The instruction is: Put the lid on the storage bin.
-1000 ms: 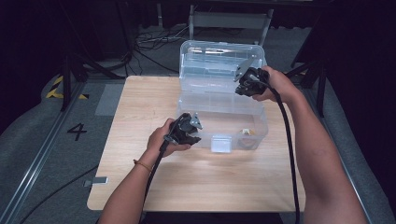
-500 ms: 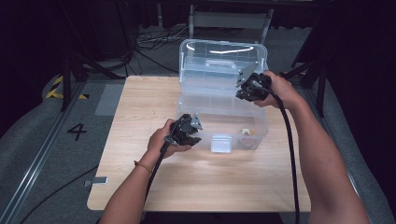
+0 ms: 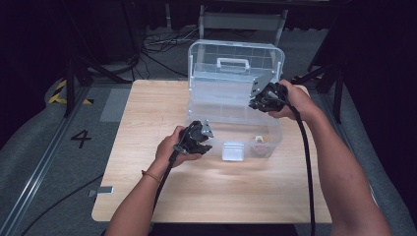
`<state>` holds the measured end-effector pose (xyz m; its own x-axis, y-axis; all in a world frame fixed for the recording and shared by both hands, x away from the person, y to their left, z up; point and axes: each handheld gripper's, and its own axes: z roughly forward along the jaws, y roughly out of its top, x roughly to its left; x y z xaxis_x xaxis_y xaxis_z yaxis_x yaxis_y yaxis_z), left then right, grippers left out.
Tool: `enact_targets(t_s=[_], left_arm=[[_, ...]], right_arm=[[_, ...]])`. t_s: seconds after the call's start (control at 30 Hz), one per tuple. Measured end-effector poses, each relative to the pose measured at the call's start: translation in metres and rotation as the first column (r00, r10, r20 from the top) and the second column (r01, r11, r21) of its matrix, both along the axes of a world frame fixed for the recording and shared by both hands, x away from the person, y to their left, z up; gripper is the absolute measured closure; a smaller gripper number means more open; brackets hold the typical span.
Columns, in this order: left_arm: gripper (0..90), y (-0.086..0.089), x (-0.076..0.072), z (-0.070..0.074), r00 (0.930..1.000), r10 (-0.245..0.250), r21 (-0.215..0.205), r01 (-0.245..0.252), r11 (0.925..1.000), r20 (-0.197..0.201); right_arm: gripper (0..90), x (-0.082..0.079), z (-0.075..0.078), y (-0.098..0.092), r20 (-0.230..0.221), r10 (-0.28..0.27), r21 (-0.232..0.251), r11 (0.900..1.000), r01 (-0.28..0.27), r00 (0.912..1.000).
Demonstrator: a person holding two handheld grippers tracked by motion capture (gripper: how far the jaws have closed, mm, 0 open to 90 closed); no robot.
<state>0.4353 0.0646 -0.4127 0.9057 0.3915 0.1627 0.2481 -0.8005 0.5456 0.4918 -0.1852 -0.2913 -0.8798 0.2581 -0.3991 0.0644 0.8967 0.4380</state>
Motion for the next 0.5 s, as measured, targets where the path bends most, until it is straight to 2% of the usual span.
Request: enact_targets(t_s=[0.17, 0.5], left_arm=[[61.1, -0.001, -0.002, -0.001, 0.9998, 0.004, 0.012, -0.004, 0.9999, 0.017], [60.6, -0.001, -0.002, -0.001, 0.9998, 0.003, 0.013, -0.003, 0.9999, 0.021]], right_arm=[[82.8, -0.006, -0.003, 0.001, 0.034, 0.004, -0.019, 1.000, -0.003, 0.9994], [81.2, -0.013, -0.007, -0.001, 0.033, 0.003, -0.001, 1.000, -0.003, 0.9994]])
